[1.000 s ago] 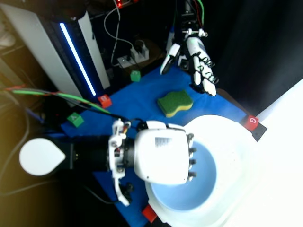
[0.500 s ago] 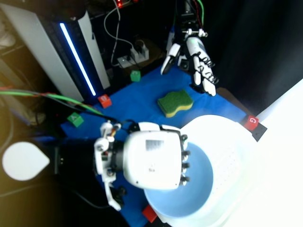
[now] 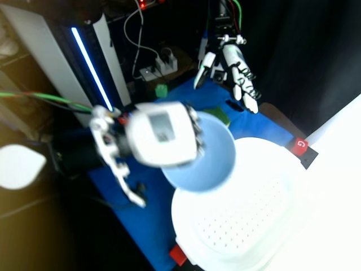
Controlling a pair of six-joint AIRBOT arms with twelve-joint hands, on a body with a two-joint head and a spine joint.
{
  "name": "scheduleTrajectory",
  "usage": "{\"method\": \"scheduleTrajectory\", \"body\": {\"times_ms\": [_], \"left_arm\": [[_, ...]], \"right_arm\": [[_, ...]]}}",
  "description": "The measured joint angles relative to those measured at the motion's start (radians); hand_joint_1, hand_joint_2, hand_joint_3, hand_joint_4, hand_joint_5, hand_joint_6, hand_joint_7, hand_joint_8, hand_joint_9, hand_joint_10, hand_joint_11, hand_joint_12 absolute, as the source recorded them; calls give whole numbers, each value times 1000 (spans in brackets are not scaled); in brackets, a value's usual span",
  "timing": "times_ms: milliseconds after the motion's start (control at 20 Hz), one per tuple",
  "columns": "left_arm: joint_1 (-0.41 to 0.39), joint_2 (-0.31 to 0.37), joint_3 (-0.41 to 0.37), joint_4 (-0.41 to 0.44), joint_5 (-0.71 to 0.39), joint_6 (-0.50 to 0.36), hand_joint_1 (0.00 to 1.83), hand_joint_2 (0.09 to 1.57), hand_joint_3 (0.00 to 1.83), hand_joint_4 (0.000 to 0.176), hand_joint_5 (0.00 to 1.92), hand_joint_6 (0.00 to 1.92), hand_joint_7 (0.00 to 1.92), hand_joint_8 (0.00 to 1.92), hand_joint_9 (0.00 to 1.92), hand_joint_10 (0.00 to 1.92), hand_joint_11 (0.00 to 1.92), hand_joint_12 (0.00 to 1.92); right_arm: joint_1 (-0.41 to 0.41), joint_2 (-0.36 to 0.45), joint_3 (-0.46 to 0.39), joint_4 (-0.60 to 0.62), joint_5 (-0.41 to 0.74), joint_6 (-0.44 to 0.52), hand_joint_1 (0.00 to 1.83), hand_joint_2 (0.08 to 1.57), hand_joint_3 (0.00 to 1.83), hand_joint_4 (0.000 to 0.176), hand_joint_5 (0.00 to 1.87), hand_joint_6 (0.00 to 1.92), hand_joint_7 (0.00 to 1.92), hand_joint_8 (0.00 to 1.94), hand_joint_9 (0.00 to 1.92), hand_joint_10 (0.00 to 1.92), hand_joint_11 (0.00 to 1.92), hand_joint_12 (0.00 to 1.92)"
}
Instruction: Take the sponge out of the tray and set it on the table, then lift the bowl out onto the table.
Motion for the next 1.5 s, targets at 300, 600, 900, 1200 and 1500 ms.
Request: {"method": "scheduleTrajectory", "body": {"times_ms": [300, 600, 900, 1200, 1500], "left_arm": [[21, 13, -8, -38, -24, 1, 640, 1069, 7, 176, 0, 0, 0, 0, 0, 0, 0, 0], [21, 13, -10, -39, -31, 0, 625, 1063, 2, 176, 0, 0, 0, 0, 0, 0, 0, 0], [22, 13, -10, -40, -37, 0, 615, 1060, 0, 176, 0, 0, 0, 0, 0, 0, 0, 0], [29, 13, -18, -43, -56, 0, 580, 1054, 0, 176, 0, 0, 0, 0, 0, 0, 0, 0], [42, 20, -33, -54, -112, 0, 539, 1007, 0, 107, 8, 3, 0, 0, 0, 0, 55, 25]], "right_arm": [[-74, 22, -80, -71, 8, 14, 462, 1571, 32, 0, 894, 1921, 1510, 1930, 1650, 1920, 1698, 1921], [-79, 22, -84, -95, 28, 54, 479, 1571, 37, 0, 1073, 1921, 1496, 1941, 1619, 1921, 1667, 1921], [-81, 25, -87, -127, 31, 82, 266, 1405, 0, 0, 667, 1233, 1001, 1405, 1055, 1620, 1005, 1869], [-122, 101, -136, 27, 24, 62, 15, 1095, 11, 94, 0, 0, 0, 0, 0, 0, 0, 3], [-298, 180, -182, 436, 200, -89, 0, 1123, 0, 137, 0, 0, 0, 0, 0, 0, 0, 0]]}}
